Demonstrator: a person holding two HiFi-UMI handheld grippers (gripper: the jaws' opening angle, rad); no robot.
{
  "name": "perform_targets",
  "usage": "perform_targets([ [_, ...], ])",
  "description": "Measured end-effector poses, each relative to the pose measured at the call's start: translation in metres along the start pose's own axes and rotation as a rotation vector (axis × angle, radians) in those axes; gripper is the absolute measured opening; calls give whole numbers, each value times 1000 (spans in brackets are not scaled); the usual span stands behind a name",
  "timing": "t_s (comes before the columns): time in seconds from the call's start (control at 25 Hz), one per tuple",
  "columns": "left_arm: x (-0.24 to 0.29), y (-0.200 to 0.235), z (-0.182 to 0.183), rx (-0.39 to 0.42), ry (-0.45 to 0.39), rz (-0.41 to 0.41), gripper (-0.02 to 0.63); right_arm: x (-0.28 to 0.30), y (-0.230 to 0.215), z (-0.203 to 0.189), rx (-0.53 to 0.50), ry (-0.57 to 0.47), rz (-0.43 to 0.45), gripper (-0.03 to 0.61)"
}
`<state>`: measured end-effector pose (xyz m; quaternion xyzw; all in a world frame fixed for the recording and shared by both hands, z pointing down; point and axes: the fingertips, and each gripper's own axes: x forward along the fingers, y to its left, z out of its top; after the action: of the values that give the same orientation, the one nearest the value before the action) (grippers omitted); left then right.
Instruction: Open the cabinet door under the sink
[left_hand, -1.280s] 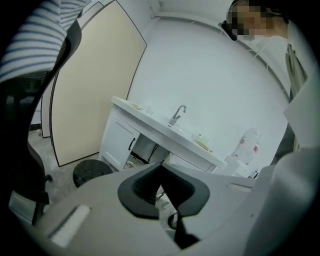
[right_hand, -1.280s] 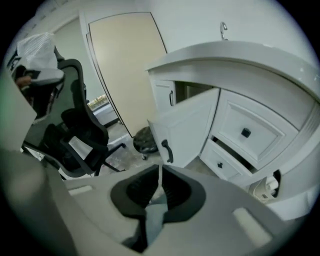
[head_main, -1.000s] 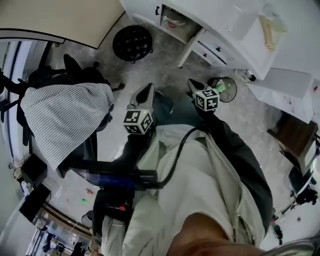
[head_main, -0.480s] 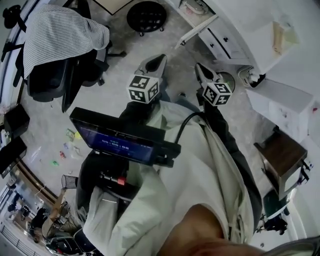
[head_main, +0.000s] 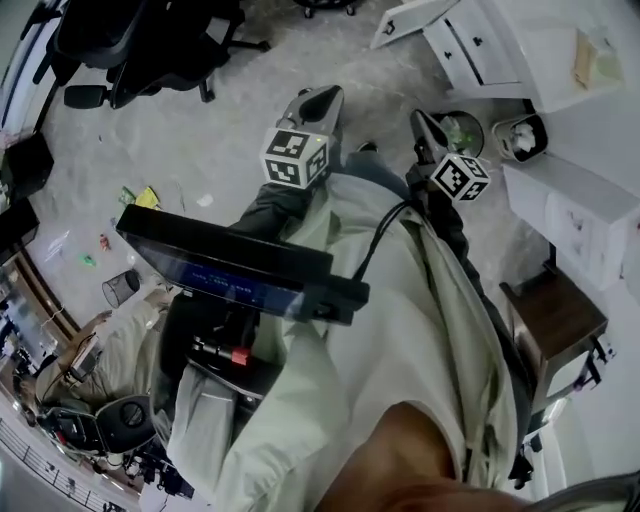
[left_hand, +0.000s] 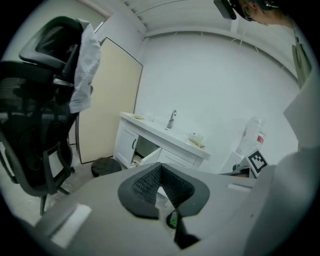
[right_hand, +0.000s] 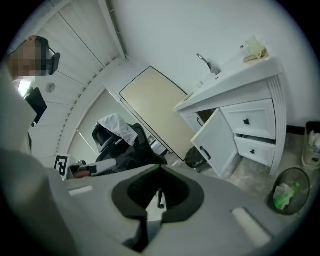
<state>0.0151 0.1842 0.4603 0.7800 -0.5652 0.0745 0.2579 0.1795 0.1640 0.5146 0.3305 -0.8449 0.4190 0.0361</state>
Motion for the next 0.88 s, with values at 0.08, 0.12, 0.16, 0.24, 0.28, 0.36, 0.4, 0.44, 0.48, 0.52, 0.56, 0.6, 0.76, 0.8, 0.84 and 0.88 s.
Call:
perform_targets([
  [0.08, -13, 13, 3, -27, -26, 34, 6, 4, 12, 0, -41, 14, 9, 2],
  [0.12, -18, 18, 5, -32, -33, 39, 6, 7, 20, 1, -75, 15, 9, 2],
  [0.16, -21, 22, 7, -31, -37, 36, 6, 9, 28, 2, -110, 13, 5, 2],
  [0.24, -24, 29, 12, -13, -38, 20, 6, 14, 41, 5, -156, -2, -10, 2],
  [0.28, -25, 33, 15, -6, -37, 11, 6, 16, 45, 7, -163, -13, -21, 2],
  [0.36, -28, 42, 21, -4, -34, -10, 6, 22, 52, 8, -148, -38, -42, 2],
  [0.4, -31, 47, 24, 0, -32, -25, 6, 26, 58, 4, -139, -45, -52, 2],
  [0.44, -34, 52, 25, 5, -26, -44, 6, 30, 63, -2, -135, -43, -61, 2],
  [0.48, -36, 57, 25, 11, -17, -62, 6, 36, 69, -8, -136, -36, -69, 2],
  [0.52, -36, 65, 27, 13, -9, -79, 6, 45, 75, -13, -138, -32, -75, 2],
  [0.56, -35, 74, 29, 14, -1, -90, 6, 54, 80, -16, -138, -34, -80, 2],
  [0.6, -36, 83, 31, 16, 4, -98, 6, 61, 85, -18, -135, -41, -84, 2],
  [0.76, -37, 102, 39, 36, 19, -128, 6, 75, 96, -24, -108, -69, -108, 2],
  [0.8, -37, 103, 40, 41, 24, -137, 6, 76, 98, -25, -100, -75, -115, 2],
  [0.84, -36, 103, 40, 45, 30, -147, 6, 76, 99, -25, -92, -82, -124, 2],
  [0.88, -35, 102, 39, 50, 37, -160, 6, 74, 99, -25, -84, -92, -135, 2],
])
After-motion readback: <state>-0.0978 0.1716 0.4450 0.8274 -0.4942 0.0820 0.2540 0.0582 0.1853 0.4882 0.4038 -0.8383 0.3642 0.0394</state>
